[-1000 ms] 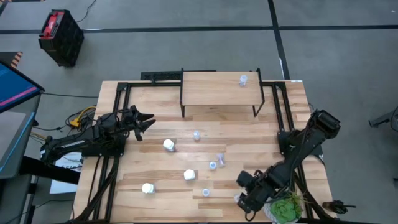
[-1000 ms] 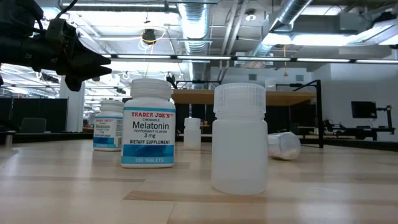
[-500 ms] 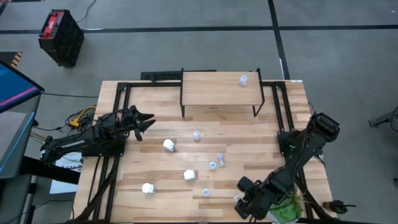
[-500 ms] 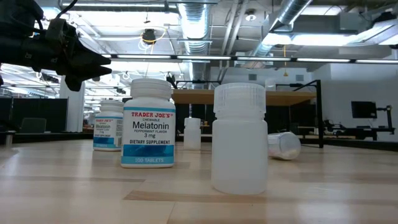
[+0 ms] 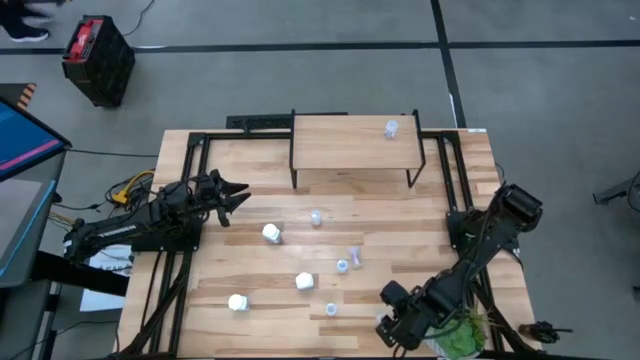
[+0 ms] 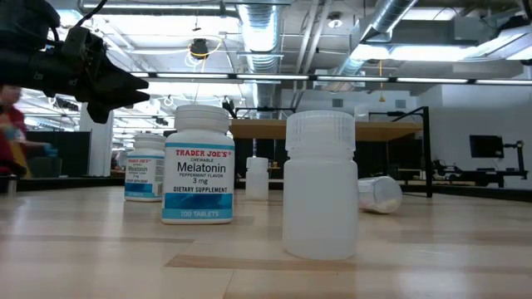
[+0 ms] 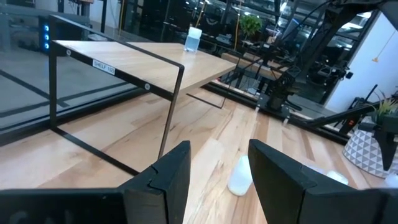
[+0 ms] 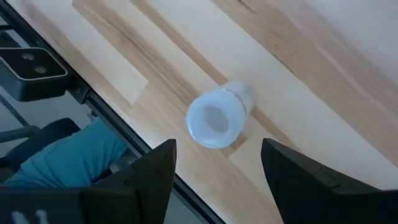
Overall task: Pick and place medicine bottles onto shelf by color
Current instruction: Put the bottom transparent pill bottle on the shelf aligned with the other transparent pill bottle
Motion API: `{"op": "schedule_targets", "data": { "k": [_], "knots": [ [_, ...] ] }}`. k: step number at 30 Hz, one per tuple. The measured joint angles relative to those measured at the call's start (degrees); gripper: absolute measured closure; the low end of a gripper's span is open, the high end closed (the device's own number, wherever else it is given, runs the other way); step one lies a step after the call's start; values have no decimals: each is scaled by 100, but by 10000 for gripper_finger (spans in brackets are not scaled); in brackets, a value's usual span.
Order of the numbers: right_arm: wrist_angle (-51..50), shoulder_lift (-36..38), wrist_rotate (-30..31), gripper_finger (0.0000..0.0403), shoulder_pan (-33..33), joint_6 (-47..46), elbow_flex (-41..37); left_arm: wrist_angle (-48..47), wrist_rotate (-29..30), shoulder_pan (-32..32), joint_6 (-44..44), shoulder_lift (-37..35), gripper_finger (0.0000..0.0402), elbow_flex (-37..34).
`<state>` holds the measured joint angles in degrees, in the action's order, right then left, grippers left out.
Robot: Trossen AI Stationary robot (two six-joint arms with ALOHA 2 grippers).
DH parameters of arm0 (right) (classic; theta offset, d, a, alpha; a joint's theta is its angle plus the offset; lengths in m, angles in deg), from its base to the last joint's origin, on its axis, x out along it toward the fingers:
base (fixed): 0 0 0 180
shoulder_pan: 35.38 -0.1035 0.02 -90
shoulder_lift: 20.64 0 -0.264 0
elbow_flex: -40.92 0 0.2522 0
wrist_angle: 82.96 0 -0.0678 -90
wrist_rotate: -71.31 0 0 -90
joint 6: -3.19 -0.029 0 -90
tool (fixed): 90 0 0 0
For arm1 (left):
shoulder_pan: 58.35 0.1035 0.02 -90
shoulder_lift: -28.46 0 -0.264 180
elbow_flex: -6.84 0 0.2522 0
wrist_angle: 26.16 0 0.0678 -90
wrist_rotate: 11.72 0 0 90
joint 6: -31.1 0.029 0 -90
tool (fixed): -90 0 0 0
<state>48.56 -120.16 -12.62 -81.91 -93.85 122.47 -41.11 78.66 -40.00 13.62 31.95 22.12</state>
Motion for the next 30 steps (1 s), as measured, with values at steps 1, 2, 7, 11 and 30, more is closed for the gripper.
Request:
{"op": "schedule_targets", "data": {
  "k": [1,2,7,11,30],
  "knots": [
    [0,0,-16,143,28,2,0,-1,0,0,-1,2,252,0],
    [1,0,-36,143,59,3,0,0,0,0,-1,2,252,0],
    [25,-31,-40,143,179,24,0,0,0,0,3,2,252,0],
    [72,-121,-165,143,289,155,0,0,1,0,32,2,252,0],
    [47,-107,-200,143,329,88,2,0,2,0,49,2,252,0]
  ]
}}
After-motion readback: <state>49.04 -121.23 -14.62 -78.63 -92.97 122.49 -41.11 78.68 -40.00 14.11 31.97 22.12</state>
